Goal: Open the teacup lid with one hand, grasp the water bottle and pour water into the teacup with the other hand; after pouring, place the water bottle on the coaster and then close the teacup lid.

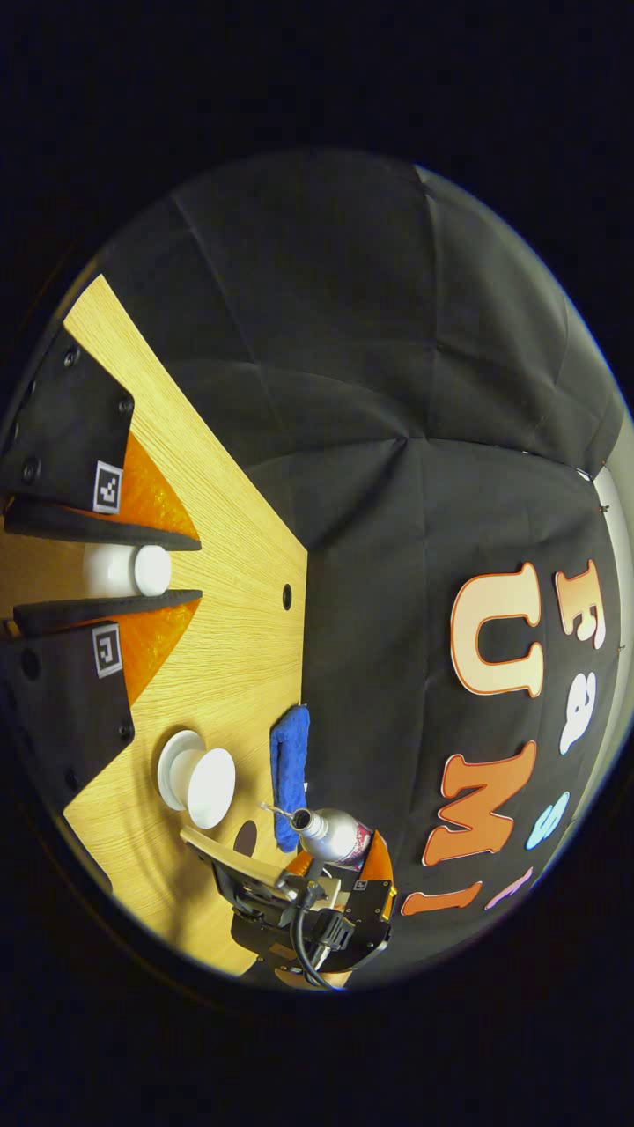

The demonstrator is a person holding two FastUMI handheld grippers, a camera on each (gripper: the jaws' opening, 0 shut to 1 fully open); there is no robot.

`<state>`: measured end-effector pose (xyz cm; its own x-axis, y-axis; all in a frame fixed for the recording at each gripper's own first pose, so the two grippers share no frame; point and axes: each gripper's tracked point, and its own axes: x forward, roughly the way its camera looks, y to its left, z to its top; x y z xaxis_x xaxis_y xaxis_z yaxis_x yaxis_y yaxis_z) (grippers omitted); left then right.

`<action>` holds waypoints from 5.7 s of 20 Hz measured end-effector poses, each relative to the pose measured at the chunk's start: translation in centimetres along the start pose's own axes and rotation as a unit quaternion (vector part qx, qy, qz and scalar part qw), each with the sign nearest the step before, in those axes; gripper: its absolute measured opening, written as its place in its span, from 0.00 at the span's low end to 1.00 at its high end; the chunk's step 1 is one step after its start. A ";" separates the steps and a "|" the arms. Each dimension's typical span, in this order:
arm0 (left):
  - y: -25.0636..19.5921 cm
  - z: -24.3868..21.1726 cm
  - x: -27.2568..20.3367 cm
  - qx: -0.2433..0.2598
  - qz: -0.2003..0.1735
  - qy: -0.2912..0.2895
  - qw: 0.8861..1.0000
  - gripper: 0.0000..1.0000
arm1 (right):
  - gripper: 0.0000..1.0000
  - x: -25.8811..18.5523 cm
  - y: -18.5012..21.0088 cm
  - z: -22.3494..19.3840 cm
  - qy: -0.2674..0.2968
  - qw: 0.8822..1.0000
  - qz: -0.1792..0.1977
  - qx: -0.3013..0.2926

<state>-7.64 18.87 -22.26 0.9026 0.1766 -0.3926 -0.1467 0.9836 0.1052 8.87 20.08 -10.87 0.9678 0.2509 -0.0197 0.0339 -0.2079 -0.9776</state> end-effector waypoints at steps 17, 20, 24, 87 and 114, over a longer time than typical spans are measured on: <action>0.3 -0.1 -0.3 -0.001 0.002 -0.002 1.000 0.32 | 0.78 0.6 -3.6 -0.7 -0.007 0.999 -0.040 -0.035; 0.2 0.0 -0.4 -0.001 0.002 0.000 1.000 0.31 | 0.78 0.6 -3.8 -0.5 -0.015 0.998 -0.044 -0.047; 0.2 -0.1 -0.4 -0.001 0.001 0.001 1.000 0.31 | 0.74 0.6 -3.8 -0.4 -0.019 0.997 -0.046 -0.053; -19.2 5.0 3.6 0.036 -0.160 -0.037 0.986 0.27 | 0.80 -5.6 7.1 -9.2 0.096 0.728 0.156 0.661; -20.0 2.3 5.2 0.047 -0.146 -0.016 0.988 0.63 | 0.80 -1.9 11.2 -11.3 0.120 0.600 0.138 0.779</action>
<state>0.97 0.07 -24.30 0.9133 -0.1164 -0.3902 0.1583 0.9844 0.0768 10.20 6.60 -19.37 0.8976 0.2277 -0.3775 -0.2294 0.9725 0.0411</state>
